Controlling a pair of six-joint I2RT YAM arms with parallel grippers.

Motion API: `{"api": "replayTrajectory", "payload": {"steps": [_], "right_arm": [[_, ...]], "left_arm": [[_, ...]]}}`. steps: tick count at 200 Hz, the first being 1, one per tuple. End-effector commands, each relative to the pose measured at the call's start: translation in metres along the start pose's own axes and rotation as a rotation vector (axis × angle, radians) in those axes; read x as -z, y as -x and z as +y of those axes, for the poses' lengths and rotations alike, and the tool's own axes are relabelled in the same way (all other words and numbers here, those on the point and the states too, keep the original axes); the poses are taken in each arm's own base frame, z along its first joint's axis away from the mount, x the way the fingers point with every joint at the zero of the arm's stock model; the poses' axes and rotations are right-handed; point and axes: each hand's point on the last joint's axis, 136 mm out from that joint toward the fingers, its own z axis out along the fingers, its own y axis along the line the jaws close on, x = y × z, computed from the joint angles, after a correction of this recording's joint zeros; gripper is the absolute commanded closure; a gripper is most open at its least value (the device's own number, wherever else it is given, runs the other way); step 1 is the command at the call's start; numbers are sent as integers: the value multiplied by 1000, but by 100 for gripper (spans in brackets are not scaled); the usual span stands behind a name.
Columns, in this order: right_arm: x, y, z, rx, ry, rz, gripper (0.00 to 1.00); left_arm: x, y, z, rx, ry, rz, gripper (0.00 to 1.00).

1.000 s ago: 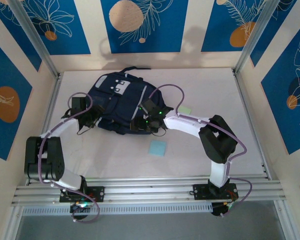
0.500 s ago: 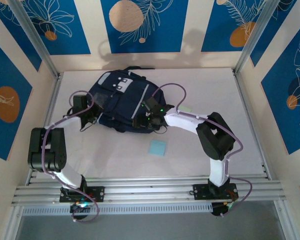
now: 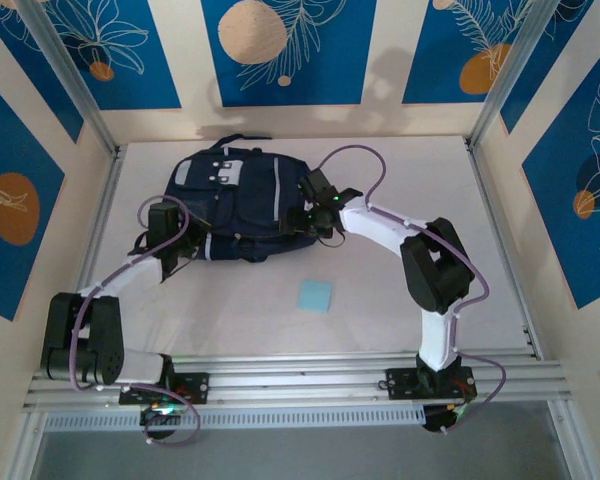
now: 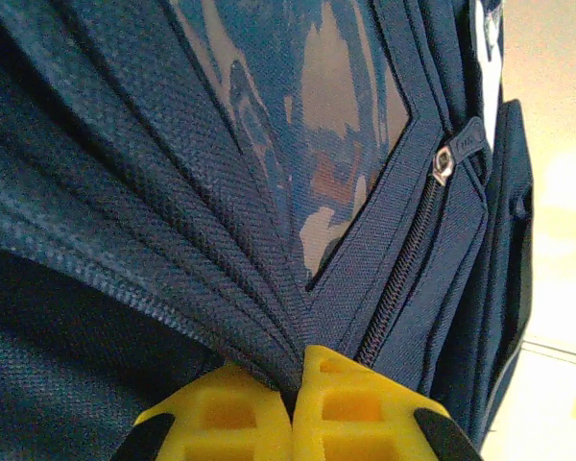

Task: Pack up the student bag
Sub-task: Zip the student bag at the top-center of the table.

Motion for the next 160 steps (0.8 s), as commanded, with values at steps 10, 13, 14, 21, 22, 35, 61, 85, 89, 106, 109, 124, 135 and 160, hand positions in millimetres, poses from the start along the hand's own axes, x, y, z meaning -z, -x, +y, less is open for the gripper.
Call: {"api": "replayTrajectory", "payload": {"steps": [10,13,14,21,22,35,61,85,89,106,109,124,135,160], "right_arm": [[41,-25,44,31,61,-5,25],[41,-29,48,28,66,2,25],[41,-31,49,29,69,3,25],[41,-39,61,30,93,15,26],[41,-42,64,31,100,18,26],[39,-50,84,38,142,27,27],[25,-56,122,56,202,31,32],[10,-50,143,60,214,0,38],[8,-49,144,56,208,-6,38],[-2,-40,146,48,192,-40,41],[-4,-39,146,46,191,-47,41],[-15,-33,146,36,173,-74,44],[-23,-29,144,27,158,-90,46],[-38,-25,147,13,149,-105,52]], "left_arm": [[8,-9,-21,-3,-50,-9,100],[9,-9,-22,-1,-54,-11,100],[9,-9,-23,-1,-55,-13,100],[9,-9,-25,4,-62,-19,100],[9,-9,-26,4,-63,-20,100],[11,-10,-29,10,-71,-26,100],[14,-11,-34,9,-87,-29,100],[17,-13,-34,13,-98,-32,100],[18,-13,-34,15,-100,-34,100],[21,-14,-32,20,-101,-40,100],[21,-14,-31,20,-100,-38,100],[21,-16,-29,23,-100,-34,100],[21,-18,-30,22,-103,-27,100],[22,-21,-32,23,-112,-17,100]]}}
